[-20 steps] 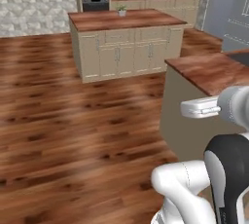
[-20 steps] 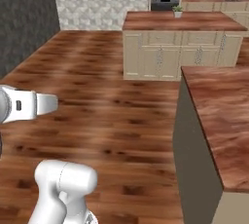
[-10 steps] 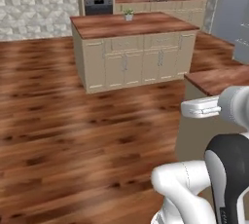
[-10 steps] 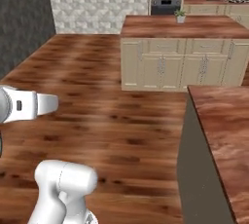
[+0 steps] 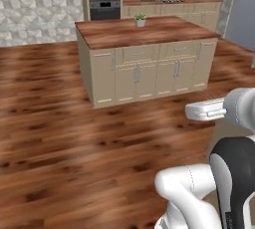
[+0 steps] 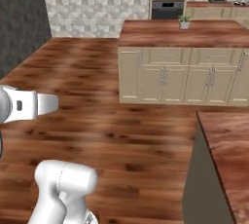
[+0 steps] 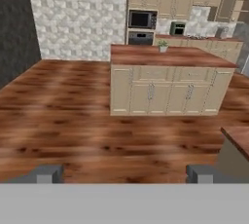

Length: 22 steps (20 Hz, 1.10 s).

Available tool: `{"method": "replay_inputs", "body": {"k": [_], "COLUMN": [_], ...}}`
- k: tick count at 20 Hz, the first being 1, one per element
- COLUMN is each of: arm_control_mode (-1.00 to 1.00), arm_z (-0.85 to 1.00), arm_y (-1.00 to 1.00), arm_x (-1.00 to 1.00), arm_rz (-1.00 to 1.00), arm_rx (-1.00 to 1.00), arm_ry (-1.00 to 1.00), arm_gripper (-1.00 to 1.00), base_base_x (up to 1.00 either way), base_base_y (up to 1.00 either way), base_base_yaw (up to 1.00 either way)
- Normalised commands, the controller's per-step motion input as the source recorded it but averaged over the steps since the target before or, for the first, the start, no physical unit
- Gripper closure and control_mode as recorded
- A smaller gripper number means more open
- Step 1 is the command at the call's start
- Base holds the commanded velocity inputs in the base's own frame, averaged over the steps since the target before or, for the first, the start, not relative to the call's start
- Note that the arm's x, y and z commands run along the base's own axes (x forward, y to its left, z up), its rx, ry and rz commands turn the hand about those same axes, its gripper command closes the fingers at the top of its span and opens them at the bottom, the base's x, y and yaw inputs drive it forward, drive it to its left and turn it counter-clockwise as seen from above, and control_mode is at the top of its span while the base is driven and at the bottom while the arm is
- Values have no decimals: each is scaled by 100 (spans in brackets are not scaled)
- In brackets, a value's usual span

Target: Open the cabinet directly in front. Then move the liquor and the mug to the dining counter with the candle on it.

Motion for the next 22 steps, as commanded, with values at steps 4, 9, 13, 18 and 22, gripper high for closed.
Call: {"method": "replay_inputs", "body": {"k": [4,9,13,18,22], "arm_control_mode": [100,100,100,100,100], "arm_z": [0,0,0,0,0], "arm_y": [0,0,0,0,0], "arm_x": [0,0,0,0,0], "arm_rz": [0,0,0,0,0], "arm_rx": [0,0,0,0,0], "arm_ry": [0,0,0,0,0], "arm_gripper": [-100,-100,-100,-100,-100], "base_base_x": [100,100,100,100,100], "base_base_y": [14,13,7,2,0], "base_base_yaw": [6,8,7,5,2]}}
